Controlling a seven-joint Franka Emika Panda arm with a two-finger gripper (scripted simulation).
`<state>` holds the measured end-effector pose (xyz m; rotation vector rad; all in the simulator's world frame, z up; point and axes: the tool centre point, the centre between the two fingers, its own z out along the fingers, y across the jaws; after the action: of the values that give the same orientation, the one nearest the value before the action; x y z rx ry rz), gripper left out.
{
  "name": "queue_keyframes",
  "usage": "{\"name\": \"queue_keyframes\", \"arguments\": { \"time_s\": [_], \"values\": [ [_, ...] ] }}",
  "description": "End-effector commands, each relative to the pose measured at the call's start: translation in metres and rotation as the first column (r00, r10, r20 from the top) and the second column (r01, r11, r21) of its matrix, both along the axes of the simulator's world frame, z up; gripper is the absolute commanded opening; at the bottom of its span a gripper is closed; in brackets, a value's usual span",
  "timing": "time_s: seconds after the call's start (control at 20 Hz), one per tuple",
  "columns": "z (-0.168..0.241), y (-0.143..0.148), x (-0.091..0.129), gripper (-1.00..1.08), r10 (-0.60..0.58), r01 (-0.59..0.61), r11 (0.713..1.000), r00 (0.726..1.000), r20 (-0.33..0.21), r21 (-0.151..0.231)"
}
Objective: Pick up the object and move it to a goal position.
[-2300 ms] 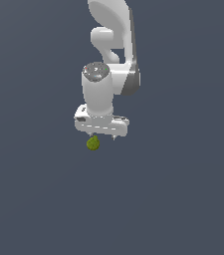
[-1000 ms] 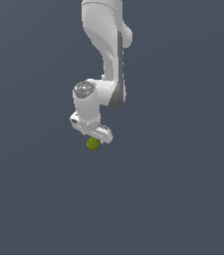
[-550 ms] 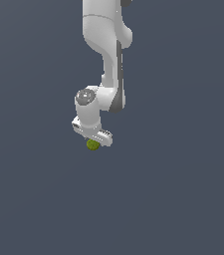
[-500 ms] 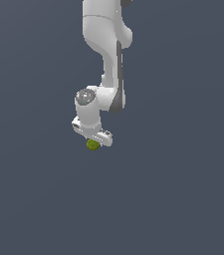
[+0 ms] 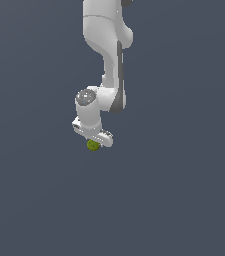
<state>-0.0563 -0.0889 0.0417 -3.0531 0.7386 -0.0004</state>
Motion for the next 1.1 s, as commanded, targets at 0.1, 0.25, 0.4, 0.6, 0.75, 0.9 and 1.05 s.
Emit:
{"name": "queue_keyframes", "arguments": {
  "time_s": [0.1,0.25,0.4,0.6,0.75,0.9,1.05],
  "values": [
    [0.002,0.003,0.001,-1.0,0.0,0.0,1.0,1.0,0.0,0.0],
    [0.008,0.011,0.003,-1.0,0.0,0.0,1.0,1.0,0.0,0.0],
    [0.017,0.026,0.006,-1.0,0.0,0.0,1.0,1.0,0.0,0.0],
    [0.035,0.053,0.012,-1.0,0.0,0.0,1.0,1.0,0.0,0.0],
    [0.053,0.081,0.018,-1.0,-0.001,0.001,1.0,1.0,0.0,-0.001],
    [0.074,0.111,0.026,-1.0,-0.001,0.001,1.0,1.0,0.0,-0.002],
    [0.095,0.143,0.033,-1.0,-0.001,0.001,1.0,1.0,0.0,-0.002]
  ]
}}
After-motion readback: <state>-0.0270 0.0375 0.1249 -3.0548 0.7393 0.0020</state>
